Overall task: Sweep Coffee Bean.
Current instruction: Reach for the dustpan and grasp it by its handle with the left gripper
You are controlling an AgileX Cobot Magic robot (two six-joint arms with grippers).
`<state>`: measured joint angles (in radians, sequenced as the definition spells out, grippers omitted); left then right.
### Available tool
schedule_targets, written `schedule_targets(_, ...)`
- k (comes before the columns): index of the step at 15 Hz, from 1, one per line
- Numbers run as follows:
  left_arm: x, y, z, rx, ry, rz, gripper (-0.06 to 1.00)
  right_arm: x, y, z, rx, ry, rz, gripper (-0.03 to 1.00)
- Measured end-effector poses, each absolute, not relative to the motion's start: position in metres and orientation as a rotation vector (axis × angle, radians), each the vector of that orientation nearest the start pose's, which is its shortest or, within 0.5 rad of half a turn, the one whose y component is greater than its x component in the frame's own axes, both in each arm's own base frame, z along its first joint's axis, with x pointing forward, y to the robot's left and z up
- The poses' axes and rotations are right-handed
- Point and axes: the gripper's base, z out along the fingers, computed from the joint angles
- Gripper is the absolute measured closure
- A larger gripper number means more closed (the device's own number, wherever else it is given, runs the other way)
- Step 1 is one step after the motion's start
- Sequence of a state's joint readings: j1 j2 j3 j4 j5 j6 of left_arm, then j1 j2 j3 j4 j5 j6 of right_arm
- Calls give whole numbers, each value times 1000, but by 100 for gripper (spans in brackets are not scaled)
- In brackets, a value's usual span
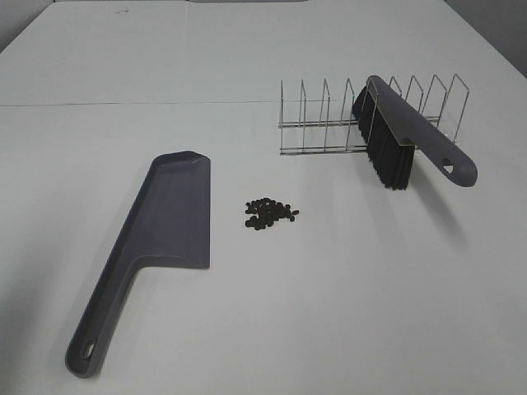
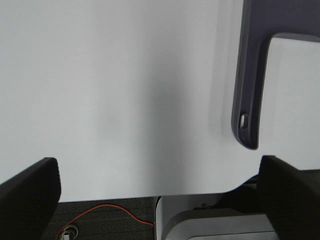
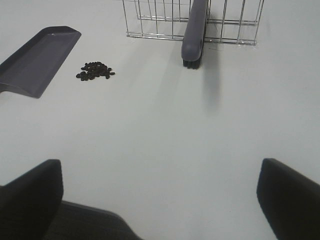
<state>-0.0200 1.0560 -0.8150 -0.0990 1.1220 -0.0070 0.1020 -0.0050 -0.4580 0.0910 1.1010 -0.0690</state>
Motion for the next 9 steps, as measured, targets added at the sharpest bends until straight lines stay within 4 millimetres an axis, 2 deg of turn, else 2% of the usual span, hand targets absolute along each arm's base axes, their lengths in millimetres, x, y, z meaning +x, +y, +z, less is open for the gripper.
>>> schedule_targets(3,198,-16,265,-43,2876,-174,-5,-4,7,263,-186,2113,130,2)
schedule_targets(5,214,-36,242,10,2951,-123,-5,-4,7,263,-186,2113,130,2)
schedule_targets(7,230,-64,213,22,2998,-52,-5,-4,7,263,-186,2113,130,2)
schedule_targets(9,239,-89,187,27,3014,-50,-5,-4,7,263,-186,2113,130,2)
